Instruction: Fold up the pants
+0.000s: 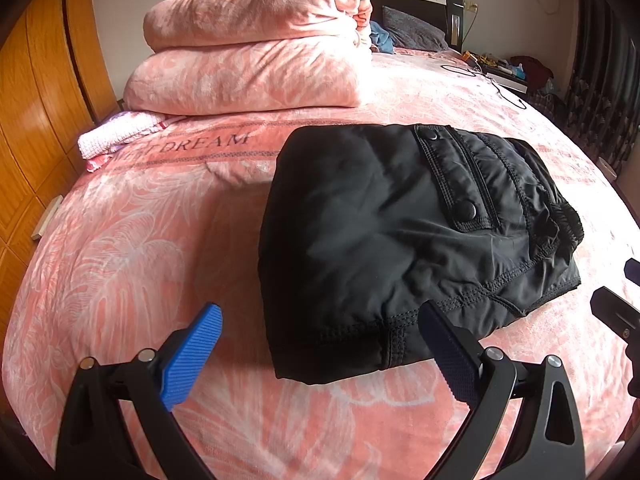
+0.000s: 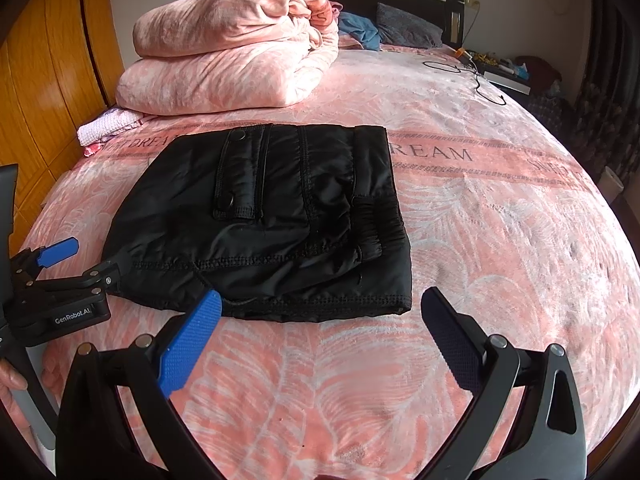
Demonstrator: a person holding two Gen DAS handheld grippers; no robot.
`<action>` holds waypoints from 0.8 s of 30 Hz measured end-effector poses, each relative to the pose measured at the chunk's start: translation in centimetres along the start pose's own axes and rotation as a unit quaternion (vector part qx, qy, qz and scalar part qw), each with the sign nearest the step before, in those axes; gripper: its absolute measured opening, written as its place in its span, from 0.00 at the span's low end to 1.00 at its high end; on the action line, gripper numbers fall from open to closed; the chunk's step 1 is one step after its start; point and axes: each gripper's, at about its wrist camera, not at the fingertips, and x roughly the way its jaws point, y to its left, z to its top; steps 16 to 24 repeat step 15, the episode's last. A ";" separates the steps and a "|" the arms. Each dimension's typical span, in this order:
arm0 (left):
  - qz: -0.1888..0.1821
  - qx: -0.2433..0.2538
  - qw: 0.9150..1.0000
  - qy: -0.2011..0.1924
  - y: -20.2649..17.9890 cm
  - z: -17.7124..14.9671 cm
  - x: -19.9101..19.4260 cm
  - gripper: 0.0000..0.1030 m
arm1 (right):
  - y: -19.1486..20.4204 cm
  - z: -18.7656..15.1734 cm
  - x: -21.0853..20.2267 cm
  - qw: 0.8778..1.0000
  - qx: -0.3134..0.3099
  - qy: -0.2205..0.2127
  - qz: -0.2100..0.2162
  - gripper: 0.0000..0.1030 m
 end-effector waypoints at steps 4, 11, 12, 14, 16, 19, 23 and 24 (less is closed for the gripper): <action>-0.002 0.001 1.000 0.000 -0.1 -0.1 0.0 0.96 | -0.1 0.0 0.2 1.000 0.002 0.002 0.002 0.97; -0.012 -0.011 1.000 0.012 0.2 0.0 0.5 0.96 | -0.4 0.0 0.7 1.000 0.010 0.008 0.004 0.97; -0.012 -0.013 1.000 0.013 0.3 0.0 0.5 0.96 | -0.5 -0.1 0.8 1.000 0.013 0.009 0.005 0.97; -0.011 -0.013 1.000 0.011 0.3 0.0 0.5 0.96 | -0.6 -0.1 0.9 1.000 0.017 0.012 0.007 0.97; -0.009 -0.012 1.000 0.011 0.4 0.1 0.6 0.96 | -0.6 -0.1 0.9 1.000 0.017 0.012 0.009 0.97; -0.009 -0.012 1.000 0.011 0.4 0.1 0.6 0.96 | -0.6 -0.1 0.9 1.000 0.017 0.012 0.009 0.97; -0.009 -0.012 1.000 0.011 0.4 0.1 0.6 0.96 | -0.6 -0.1 0.9 1.000 0.017 0.012 0.009 0.97; -0.009 -0.012 1.000 0.011 0.4 0.1 0.6 0.96 | -0.6 -0.1 0.9 1.000 0.017 0.012 0.009 0.97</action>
